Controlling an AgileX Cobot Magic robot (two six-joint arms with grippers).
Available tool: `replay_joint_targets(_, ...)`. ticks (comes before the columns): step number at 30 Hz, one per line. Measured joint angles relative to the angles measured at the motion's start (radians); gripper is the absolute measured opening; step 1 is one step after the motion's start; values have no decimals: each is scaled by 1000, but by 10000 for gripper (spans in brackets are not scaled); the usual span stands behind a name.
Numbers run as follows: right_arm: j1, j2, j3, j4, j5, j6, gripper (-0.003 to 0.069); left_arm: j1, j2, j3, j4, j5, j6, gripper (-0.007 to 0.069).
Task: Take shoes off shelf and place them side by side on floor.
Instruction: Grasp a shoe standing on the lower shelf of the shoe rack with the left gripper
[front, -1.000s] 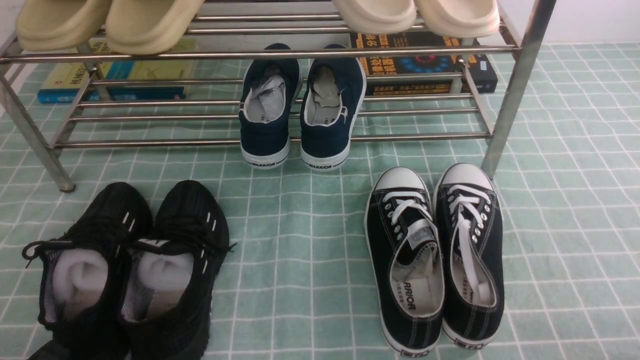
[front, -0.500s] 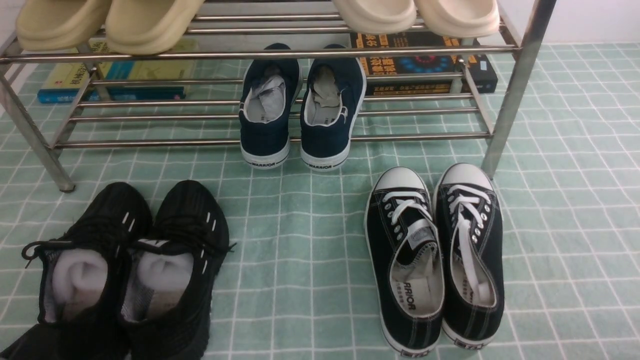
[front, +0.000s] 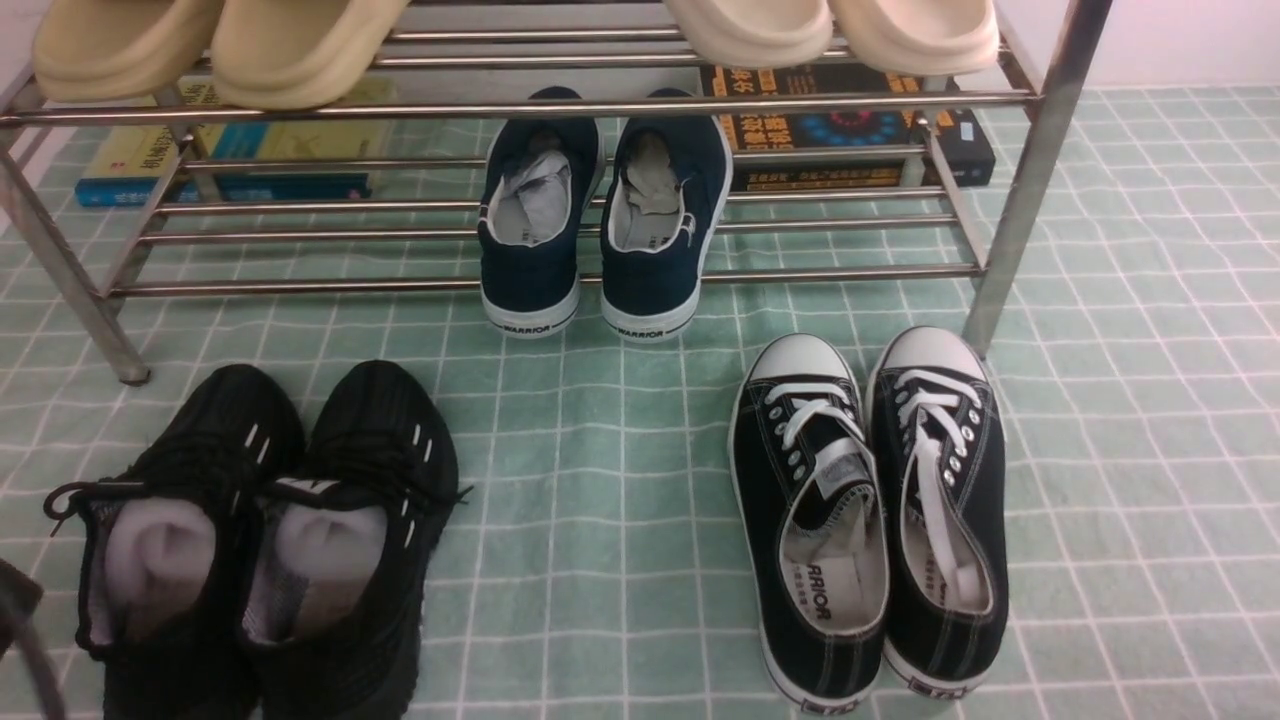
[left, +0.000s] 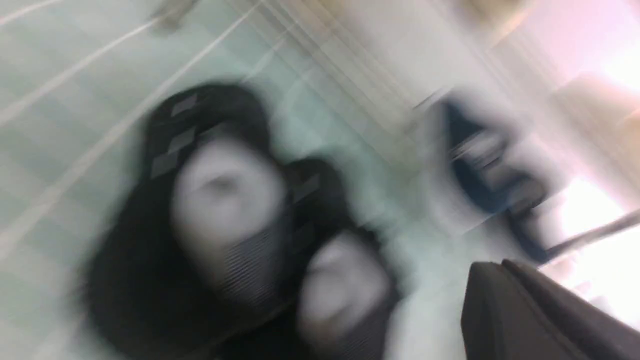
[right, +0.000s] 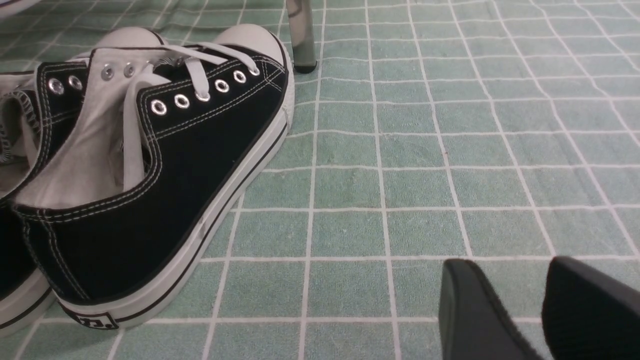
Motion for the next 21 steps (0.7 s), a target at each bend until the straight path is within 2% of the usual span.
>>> replay_joint_targets(2,0,0,0,0,0,0,240,0,167,-104,76,162,15,1)
replay_joint_targets(6,0,0,0,0,0,0,240,0,392,-270,144,264,65,1)
replay_joint_targets(9,0,0,0,0,0,0,240,0,516,-376,128,305,138,11)
replay_joint_targets(10,0,0,0,0,0,0,240,0,605,-449,77,341,209,21)
replay_joint_targets(11,0,0,0,0,0,0,240,0,616,-457,68,345,219,25)
replay_joint_targets(13,0,0,0,0,0,0,240,0,752,-547,-68,377,358,59)
replay_joint_targets(16,0,0,0,0,0,0,240,-19,876,-611,-221,370,504,118)
replay_joint_targets(19,0,0,0,0,0,0,240,-93,950,-643,-293,289,566,183)
replay_joint_targets(21,0,0,0,0,0,0,240,-153,990,-659,-302,195,566,226)
